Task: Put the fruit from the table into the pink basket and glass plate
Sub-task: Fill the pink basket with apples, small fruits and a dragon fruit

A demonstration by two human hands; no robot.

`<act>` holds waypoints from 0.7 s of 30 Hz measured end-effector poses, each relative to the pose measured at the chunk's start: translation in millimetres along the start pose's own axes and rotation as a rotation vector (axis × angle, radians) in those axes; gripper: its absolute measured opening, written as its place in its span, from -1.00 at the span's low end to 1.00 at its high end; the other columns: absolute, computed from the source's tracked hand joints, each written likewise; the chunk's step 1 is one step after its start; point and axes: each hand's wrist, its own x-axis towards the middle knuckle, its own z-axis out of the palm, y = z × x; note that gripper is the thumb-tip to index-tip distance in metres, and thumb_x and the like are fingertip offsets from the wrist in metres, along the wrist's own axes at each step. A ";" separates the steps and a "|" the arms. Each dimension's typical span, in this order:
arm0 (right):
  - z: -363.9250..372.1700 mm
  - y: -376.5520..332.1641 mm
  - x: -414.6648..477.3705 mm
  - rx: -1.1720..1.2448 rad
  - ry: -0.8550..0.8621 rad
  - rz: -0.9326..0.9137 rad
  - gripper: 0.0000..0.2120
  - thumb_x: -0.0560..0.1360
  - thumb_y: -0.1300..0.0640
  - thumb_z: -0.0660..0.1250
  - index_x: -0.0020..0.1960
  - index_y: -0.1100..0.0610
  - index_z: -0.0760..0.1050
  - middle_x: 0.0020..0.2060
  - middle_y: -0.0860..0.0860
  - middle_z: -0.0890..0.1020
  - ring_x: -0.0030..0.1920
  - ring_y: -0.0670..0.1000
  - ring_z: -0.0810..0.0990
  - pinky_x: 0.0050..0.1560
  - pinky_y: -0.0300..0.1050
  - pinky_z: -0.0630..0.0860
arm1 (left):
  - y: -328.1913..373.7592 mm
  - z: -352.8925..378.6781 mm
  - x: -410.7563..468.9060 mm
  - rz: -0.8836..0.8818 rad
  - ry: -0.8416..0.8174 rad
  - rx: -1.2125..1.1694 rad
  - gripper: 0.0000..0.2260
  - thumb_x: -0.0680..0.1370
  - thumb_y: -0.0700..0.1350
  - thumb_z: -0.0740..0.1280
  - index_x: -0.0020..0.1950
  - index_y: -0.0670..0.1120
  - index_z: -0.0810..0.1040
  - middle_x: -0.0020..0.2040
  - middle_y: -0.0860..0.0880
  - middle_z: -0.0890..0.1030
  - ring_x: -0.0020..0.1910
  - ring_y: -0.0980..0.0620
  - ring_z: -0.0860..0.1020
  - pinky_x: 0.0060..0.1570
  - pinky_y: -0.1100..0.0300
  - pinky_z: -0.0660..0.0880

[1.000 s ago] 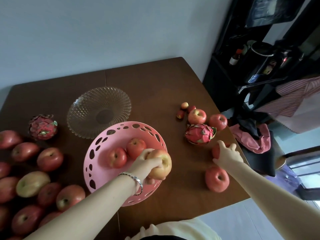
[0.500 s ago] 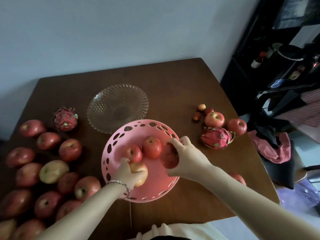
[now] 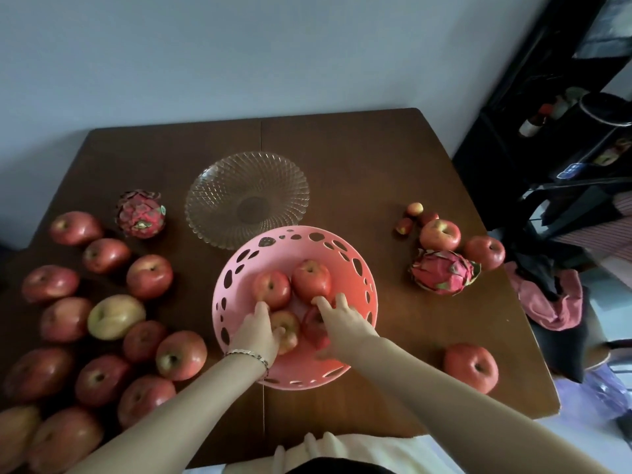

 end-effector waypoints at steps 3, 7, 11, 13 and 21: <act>-6.6 4.6 1.2 0.100 -0.023 0.003 -0.26 0.34 0.11 0.46 0.40 0.05 0.14 0.23 0.12 0.33 0.14 0.21 0.52 0.08 0.06 0.52 | 3.8 1.3 -5.7 0.037 -0.061 0.130 -0.44 0.37 0.11 0.44 0.21 -0.09 0.28 0.16 -0.11 0.40 0.08 -0.16 0.54 0.02 0.06 0.49; -4.6 4.0 1.5 0.169 0.028 0.035 -0.34 0.33 0.12 0.47 0.34 0.06 0.24 0.20 0.10 0.36 0.10 0.19 0.54 0.05 0.06 0.53 | 7.9 5.4 -6.2 0.069 -0.016 0.275 -0.40 0.40 0.04 0.42 0.30 -0.09 0.21 0.19 -0.13 0.36 0.10 -0.19 0.54 0.04 0.03 0.51; -3.4 4.3 2.4 0.184 0.039 0.061 -0.27 0.27 0.12 0.54 0.34 0.05 0.26 0.20 0.08 0.38 0.13 0.18 0.52 0.07 0.05 0.52 | -0.1 -2.4 0.7 0.077 -0.009 0.202 -0.46 0.36 0.06 0.44 0.21 -0.09 0.31 0.12 -0.13 0.48 0.07 -0.18 0.55 -0.01 0.04 0.51; -4.0 3.2 2.4 0.182 0.035 0.074 -0.25 0.26 0.12 0.55 0.34 0.06 0.26 0.21 0.08 0.38 0.14 0.20 0.52 0.07 0.05 0.51 | -3.6 -8.4 3.1 0.070 -0.004 0.210 -0.48 0.34 0.12 0.44 0.17 -0.08 0.36 0.09 -0.12 0.53 0.06 -0.16 0.56 0.00 0.03 0.52; -3.7 -0.5 0.5 0.125 0.051 0.083 -0.28 0.28 0.10 0.54 0.32 0.10 0.26 0.18 0.10 0.42 0.13 0.19 0.53 0.00 0.03 0.48 | 10.1 4.7 -3.7 0.078 0.002 0.400 -0.39 0.33 0.13 0.47 0.20 -0.12 0.27 0.19 -0.08 0.41 0.16 -0.12 0.51 0.01 0.08 0.49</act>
